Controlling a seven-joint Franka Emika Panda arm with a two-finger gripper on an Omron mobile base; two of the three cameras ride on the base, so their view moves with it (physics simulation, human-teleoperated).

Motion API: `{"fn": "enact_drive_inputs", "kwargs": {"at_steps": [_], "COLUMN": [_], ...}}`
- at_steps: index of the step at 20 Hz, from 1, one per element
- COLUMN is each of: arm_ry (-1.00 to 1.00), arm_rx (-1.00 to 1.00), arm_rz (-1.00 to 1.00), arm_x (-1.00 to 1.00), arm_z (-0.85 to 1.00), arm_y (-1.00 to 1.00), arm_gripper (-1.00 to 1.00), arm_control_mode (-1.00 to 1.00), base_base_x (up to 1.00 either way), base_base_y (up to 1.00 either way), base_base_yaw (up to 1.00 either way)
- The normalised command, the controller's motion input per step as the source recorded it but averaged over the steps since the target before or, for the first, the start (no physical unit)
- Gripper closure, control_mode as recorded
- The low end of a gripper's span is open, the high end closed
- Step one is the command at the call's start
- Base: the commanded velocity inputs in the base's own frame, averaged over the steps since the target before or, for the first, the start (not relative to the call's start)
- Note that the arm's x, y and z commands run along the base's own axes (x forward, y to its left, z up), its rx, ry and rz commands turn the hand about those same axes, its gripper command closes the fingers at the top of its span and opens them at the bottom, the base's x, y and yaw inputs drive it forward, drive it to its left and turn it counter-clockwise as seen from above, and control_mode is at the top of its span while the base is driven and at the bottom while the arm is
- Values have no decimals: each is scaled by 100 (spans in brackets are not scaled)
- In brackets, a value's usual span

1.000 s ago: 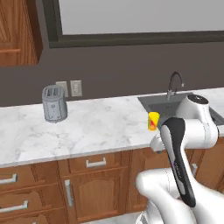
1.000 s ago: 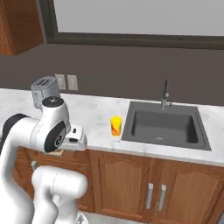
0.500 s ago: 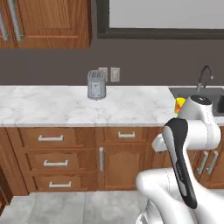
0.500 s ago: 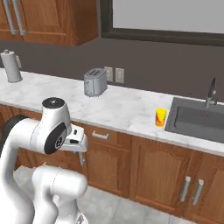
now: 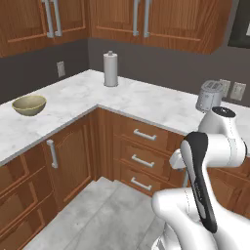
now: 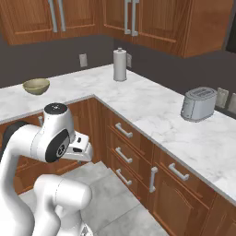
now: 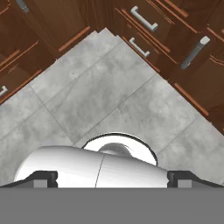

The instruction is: Pick the cup and bowl from the counter and place them on the counter next to the sink.

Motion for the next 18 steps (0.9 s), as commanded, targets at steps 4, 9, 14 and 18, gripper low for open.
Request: {"fn": "enact_drive_inputs", "kwargs": {"at_steps": [4,9,14,18], "arm_ry": [0,0,0,0], "arm_rx": [0,0,0,0], "arm_rz": [0,0,0,0], "arm_x": [0,0,0,0], "arm_z": [0,0,0,0], "arm_y": [0,0,0,0], "arm_gripper": [-100,-100,-100,-100], "arm_control_mode": [100,100,100,100], "base_base_x": [-13,-26,12,86], "base_base_y": [0,0,-36,-59], "base_base_yaw": [88,75,51,25]}}
